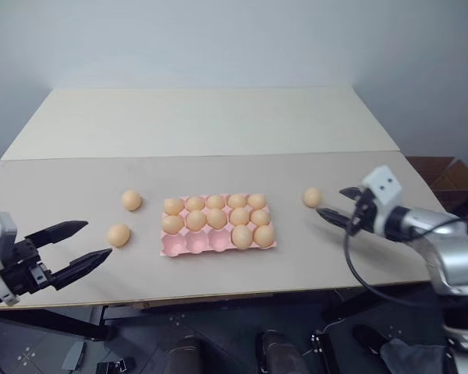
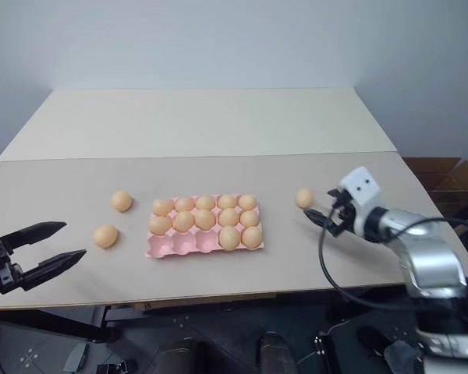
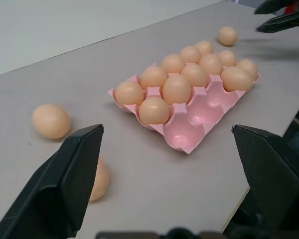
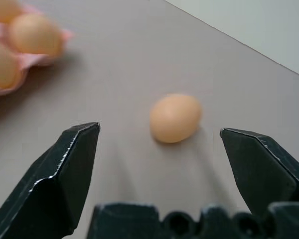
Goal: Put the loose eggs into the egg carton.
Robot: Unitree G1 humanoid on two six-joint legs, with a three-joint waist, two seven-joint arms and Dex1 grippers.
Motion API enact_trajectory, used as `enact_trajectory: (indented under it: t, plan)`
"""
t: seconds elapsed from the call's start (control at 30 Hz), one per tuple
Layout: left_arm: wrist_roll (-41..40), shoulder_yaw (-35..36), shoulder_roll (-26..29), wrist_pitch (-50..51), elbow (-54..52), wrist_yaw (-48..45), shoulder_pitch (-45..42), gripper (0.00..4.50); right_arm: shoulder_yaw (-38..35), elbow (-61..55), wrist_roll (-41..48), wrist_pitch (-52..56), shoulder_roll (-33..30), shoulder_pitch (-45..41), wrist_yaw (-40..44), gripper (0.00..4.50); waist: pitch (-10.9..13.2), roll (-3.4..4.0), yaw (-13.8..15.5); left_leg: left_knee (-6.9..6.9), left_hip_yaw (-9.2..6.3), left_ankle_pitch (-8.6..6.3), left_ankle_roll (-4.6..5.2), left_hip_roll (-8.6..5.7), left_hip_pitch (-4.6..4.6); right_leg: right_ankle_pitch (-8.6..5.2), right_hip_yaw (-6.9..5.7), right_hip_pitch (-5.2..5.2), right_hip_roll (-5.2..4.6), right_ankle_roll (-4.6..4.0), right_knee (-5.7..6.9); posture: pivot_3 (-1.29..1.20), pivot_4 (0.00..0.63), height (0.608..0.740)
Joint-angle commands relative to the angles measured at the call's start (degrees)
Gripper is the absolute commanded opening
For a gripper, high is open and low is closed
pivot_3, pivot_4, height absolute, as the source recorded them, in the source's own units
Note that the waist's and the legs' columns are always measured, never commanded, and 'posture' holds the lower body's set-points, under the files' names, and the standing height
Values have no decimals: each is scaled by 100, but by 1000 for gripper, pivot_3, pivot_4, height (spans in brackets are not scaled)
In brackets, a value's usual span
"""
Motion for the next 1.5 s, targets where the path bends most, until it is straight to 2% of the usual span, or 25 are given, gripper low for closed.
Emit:
enact_trajectory:
  t: [0.03, 0.2, 0.3, 0.37, 0.47, 0.53, 0.67, 0.83, 0.93, 1.1, 1.23, 1.33, 1.43, 1.5]
  plan:
    - [-96, 16, 84, -38, -128, 23, -70, 4500, 201, 689, -397, 142, 301, -548, -573, 4484, 0, 0, 1, 0, -1, 0, 0, 0, -2, 0, -1, -2, 2, 2, 0, 0, 150, 740]
    - [-104, -10, 91, -27, -178, 49, -108, 4500, 461, 1792, -744, 115, 796, -1148, -988, 4484, 0, 1, 17, -7, -4, -1, 0, -1, -17, 14, -7, -10, 1, 36, -6, 0, 150, 740]
    - [-103, -8, 93, -34, -199, 57, -111, 4500, 416, 2165, -846, -3, 977, -1317, -1199, 3886, 0, 1, 16, -8, -4, -1, 0, -2, -18, 15, -6, -10, -1, 38, -5, 0, 150, 740]
    - [-110, 21, 88, -38, -226, 54, -94, 4500, 351, 2116, -823, -54, 1015, -1334, -1182, 3248, 0, 1, 14, -8, -4, -1, 0, -2, -17, 16, -6, -10, -1, 38, -4, 0, 150, 740]
    - [-118, 87, 70, -48, -276, 33, -32, 4500, 320, 1560, -769, 44, 955, -1204, -1079, 2273, 0, 2, 11, -8, -4, 0, 0, -2, -14, 17, -6, -9, -1, 39, -1, 0, 150, 740]
    - [-124, 110, 59, -57, -306, 29, 6, 4500, 294, 997, -696, 208, 907, -1080, -1010, 2052, 0, 3, 7, -8, -4, 0, 0, 0, -14, 17, -6, -10, 0, 39, 1, 0, 150, 740]
    - [-166, 135, 58, -64, -360, 19, 67, 4500, 469, -648, -346, 766, 943, -784, -698, 2052, 0, 4, -6, -8, -5, 0, 0, 4, -15, 16, -6, -16, 4, 39, 6, 0, 150, 740]
    - [-157, 0, 89, -75, -353, 40, 7, 4500, 1275, -2459, 240, 1515, 1445, -533, -506, 2052, -1, 4, -46, -10, -8, 0, 0, 13, -11, 15, -5, -21, 14, 37, 16, 0, 150, 740]
    - [-121, -70, 115, -84, -327, 33, -43, 4500, 1689, -2701, 372, 1655, 1759, -424, -534, 2052, -1, 4, -23, -10, -13, 1, -2, 13, -8, 14, -8, -21, 16, 34, 21, 0, 150, 740]
    - [-72, -122, 144, -96, -329, 24, -46, 4500, 2591, -2531, 28, 1500, 1935, -370, -675, 2052, -7, -6, 22, -9, -6, 6, -9, -1, -10, 4, -7, -19, -5, 16, 16, 0, 150, 740]
    - [-62, -105, 131, -84, -382, 46, -18, 4500, 2792, -2470, -58, 1604, 1919, -459, -630, 3380, -9, -9, 17, -9, -3, 6, -10, 0, -13, 7, -8, -22, -3, 19, 13, 0, 150, 740]
    - [-46, -95, 151, -93, -341, 34, -37, 4500, 2607, -2602, -50, 1614, 1870, -526, -644, 4405, -9, -9, 18, -9, -6, 6, -10, 2, -13, 9, -10, -23, 0, 22, 15, 0, 150, 740]
    - [-23, -129, 165, -105, -306, 43, -77, 4500, 2138, -2861, 176, 1715, 1713, -589, -521, 4462, -9, -9, 27, -9, -7, 6, -10, 2, -14, 8, -11, -25, 1, 21, 19, 0, 150, 740]
    - [12, -146, 146, -127, -284, 60, -81, 4500, 1513, -3108, 500, 1669, 1435, -504, -289, 4462, -8, -9, 34, -9, -7, 6, -10, 2, -14, 8, -11, -25, 0, 21, 17, 0, 150, 740]
